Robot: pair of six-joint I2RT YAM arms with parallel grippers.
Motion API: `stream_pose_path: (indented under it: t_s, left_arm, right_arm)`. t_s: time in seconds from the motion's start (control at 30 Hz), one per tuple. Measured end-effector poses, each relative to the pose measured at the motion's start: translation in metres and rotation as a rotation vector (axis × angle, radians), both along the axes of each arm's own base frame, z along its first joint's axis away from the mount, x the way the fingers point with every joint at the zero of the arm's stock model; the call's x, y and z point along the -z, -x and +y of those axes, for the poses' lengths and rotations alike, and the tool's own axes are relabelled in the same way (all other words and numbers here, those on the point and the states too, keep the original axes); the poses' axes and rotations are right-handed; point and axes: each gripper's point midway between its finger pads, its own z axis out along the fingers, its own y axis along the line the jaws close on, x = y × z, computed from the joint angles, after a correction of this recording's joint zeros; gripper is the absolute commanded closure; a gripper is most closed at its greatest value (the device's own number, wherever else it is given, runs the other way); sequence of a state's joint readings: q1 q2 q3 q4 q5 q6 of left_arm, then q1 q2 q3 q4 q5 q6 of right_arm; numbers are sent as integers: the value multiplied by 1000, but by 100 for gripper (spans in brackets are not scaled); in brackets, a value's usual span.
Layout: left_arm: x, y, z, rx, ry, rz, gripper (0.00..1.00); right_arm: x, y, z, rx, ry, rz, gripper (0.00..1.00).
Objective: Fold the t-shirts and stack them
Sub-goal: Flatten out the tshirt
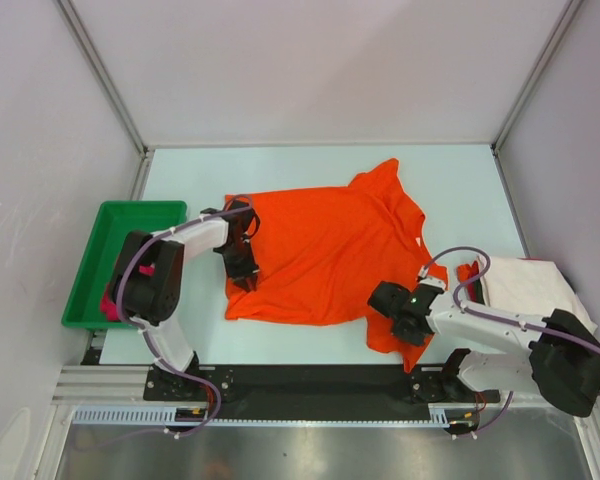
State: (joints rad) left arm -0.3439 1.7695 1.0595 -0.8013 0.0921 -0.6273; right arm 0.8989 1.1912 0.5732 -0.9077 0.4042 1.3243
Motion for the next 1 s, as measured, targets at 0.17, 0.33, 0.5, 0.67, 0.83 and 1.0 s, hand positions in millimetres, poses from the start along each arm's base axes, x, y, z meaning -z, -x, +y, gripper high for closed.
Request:
stream_pose_path:
  t_s: [0.17,0.33,0.5,0.67,0.83,1.0]
  left_arm:
    - [-1,-12,9,-22,-18,-16,75]
    - [-3,-22,18,-23,-63,-69,70]
    - [-11,-47,41,-26,-163,-193,67]
    - [-24,-56,46,-23,-177,-256,62]
    - [-77,-57,27,6,-111,-445,61]
    - [-128,-20,-4,57,6,-648,68]
  right_arm:
    - [-3,8,-8,4,12,15,72]
    - [-14,5,-7,-46,44,-15,68]
    - [-57,-27,21,-104,4,-154,58]
    - [-81,-48,39,-180,33,-230,53]
    - [-99,-55,53,-231,21,-276,56]
    - [-103,-43,65,-314,15,-295,59]
